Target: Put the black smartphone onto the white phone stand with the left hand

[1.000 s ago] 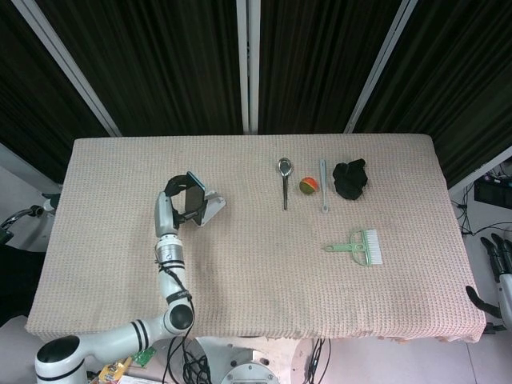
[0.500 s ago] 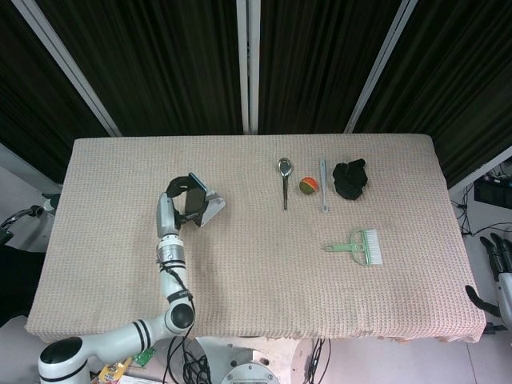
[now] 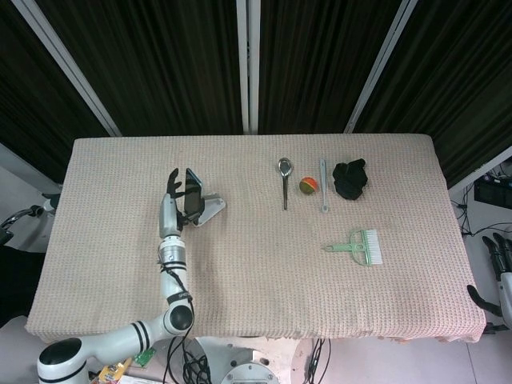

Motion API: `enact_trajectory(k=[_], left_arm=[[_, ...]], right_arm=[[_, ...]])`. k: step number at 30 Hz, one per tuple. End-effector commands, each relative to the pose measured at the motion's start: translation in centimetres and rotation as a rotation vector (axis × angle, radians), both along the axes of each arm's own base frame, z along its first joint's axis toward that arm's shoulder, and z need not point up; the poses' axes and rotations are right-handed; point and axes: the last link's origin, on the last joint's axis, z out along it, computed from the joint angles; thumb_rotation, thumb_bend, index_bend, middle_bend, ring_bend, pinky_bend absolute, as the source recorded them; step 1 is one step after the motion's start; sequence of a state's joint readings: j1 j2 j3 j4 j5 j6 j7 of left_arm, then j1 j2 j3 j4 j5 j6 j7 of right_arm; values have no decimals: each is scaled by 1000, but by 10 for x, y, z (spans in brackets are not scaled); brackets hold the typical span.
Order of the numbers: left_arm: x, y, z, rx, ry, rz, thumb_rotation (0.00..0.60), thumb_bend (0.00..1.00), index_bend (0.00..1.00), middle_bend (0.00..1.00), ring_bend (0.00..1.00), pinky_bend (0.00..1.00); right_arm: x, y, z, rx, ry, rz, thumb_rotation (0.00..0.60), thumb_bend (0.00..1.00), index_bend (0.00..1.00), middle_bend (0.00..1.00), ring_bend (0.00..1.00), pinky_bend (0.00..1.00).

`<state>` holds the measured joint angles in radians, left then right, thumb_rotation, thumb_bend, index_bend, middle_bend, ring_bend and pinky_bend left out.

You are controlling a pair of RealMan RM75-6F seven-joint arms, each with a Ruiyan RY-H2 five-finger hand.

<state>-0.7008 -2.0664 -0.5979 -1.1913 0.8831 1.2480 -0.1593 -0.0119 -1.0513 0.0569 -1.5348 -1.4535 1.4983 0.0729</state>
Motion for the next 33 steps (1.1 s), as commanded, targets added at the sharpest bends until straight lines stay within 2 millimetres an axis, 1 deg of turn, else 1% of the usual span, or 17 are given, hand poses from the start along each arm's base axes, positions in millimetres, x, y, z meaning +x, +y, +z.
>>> enact_trajectory(k=[1, 5, 10, 16, 19, 22, 25, 26, 28, 31, 32, 33], left_arm=[[1, -2, 2, 9, 7, -17, 600, 317, 9, 20, 110, 222], [3, -7, 4, 20, 8, -53, 600, 299, 3, 0, 84, 215], [6, -14, 10, 30, 2, -94, 600, 274, 0, 0, 64, 210], [11, -23, 28, 72, 29, -165, 600, 250, 0, 0, 59, 209], [3, -32, 40, 75, 70, -195, 600, 241, 0, 0, 59, 209], [-20, -43, 55, 21, 200, -222, 600, 240, 0, 0, 59, 209], [-55, -55, 76, -56, 411, -238, 600, 240, 0, 0, 59, 210], [-67, -60, 86, -85, 481, -241, 600, 240, 0, 0, 59, 211], [-86, -69, 100, -142, 577, -263, 600, 241, 0, 0, 60, 214], [-117, -88, 124, -238, 748, -303, 595, 233, 4, 9, 60, 222], [-129, -96, 134, -253, 837, -308, 548, 227, 9, 17, 60, 222], [-137, -102, 141, -252, 905, -309, 503, 226, 14, 22, 60, 222]], right_arm=[[0, 0, 0, -3, 0, 0, 600, 176, 0, 0, 0, 0], [1, -1, 1, -8, 0, 5, 600, 176, 0, 0, 0, 0], [2, -1, 0, -10, 0, 11, 600, 176, 0, 0, 0, 0], [4, -2, 1, -17, 1, 18, 600, 176, 0, 0, 0, 0], [5, -2, 1, -18, 1, 22, 600, 176, 0, 0, 0, 0], [6, -3, 0, -16, 2, 28, 600, 176, 0, 0, 0, 0], [6, -3, -1, -11, 8, 35, 600, 176, 0, 0, 0, 0], [5, -3, -1, -7, 11, 37, 600, 176, 0, 0, 0, 0], [5, -3, -3, 1, 15, 41, 600, 176, 0, 0, 0, 0], [4, -4, -8, 20, 25, 73, 600, 175, 0, 0, 0, 0], [4, -4, -11, 30, 30, 87, 600, 174, 0, 0, 0, 0], [3, -3, -13, 39, 34, 92, 600, 173, 0, 0, 0, 0]])
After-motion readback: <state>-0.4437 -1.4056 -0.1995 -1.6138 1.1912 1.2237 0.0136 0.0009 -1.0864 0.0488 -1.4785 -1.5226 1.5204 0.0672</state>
